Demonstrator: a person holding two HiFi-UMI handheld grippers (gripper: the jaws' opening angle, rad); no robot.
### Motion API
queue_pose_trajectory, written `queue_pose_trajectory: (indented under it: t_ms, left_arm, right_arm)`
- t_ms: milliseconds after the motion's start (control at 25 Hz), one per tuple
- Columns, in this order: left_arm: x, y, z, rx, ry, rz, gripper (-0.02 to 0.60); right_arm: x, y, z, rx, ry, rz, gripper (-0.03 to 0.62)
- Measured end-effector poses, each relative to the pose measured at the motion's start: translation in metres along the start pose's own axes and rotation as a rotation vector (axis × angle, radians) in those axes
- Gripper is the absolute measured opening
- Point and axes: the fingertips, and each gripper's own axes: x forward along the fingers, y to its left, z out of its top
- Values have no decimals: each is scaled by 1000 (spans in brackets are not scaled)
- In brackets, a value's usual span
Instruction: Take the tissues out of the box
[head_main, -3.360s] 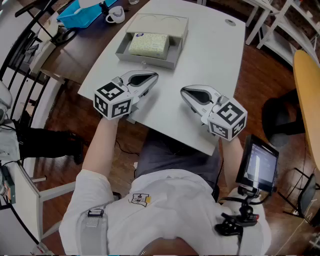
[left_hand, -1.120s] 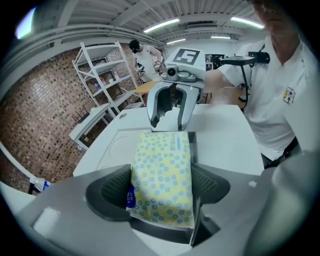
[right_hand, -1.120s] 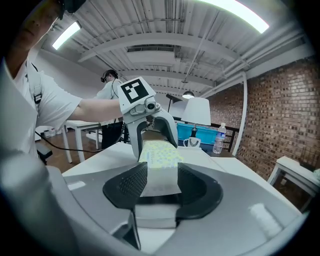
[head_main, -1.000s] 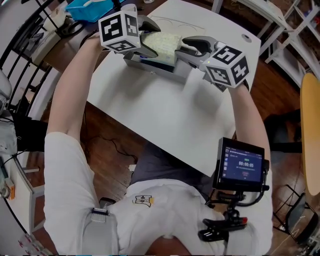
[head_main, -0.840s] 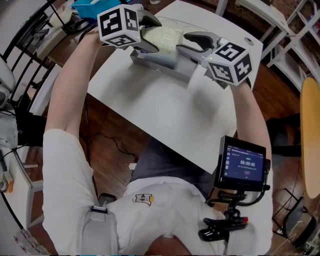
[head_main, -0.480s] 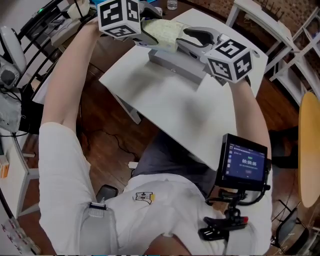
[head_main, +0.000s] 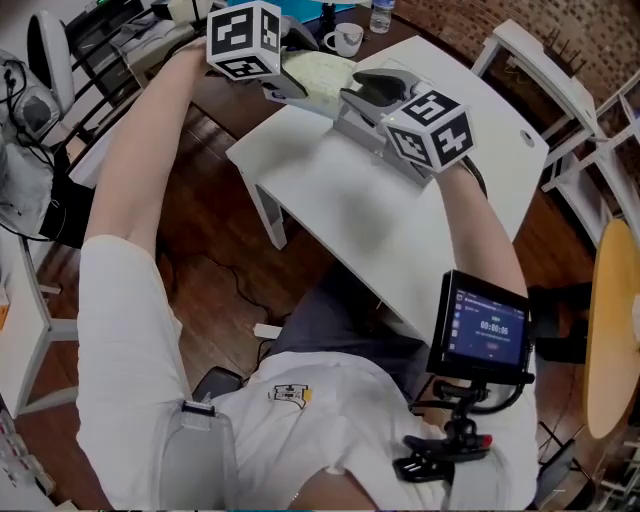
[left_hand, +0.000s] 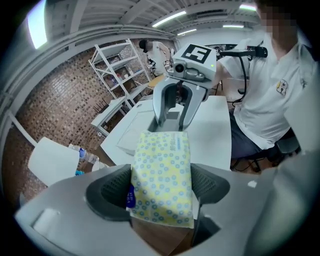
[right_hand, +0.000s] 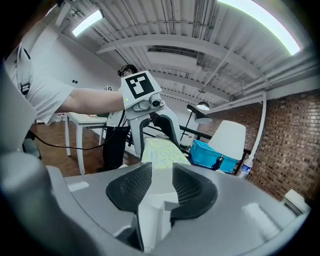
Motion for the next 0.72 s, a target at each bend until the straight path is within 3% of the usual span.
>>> queue_pose_trajectory:
  t_ms: [360, 720]
  left_arm:
    - [47, -13, -77, -27, -18, -147, 365]
    - [73, -19, -82, 25, -2, -216, 365]
  right_arm:
    - [74, 24, -46, 61, 108, 24, 100]
    - [80, 28, -72, 91, 167, 10, 97]
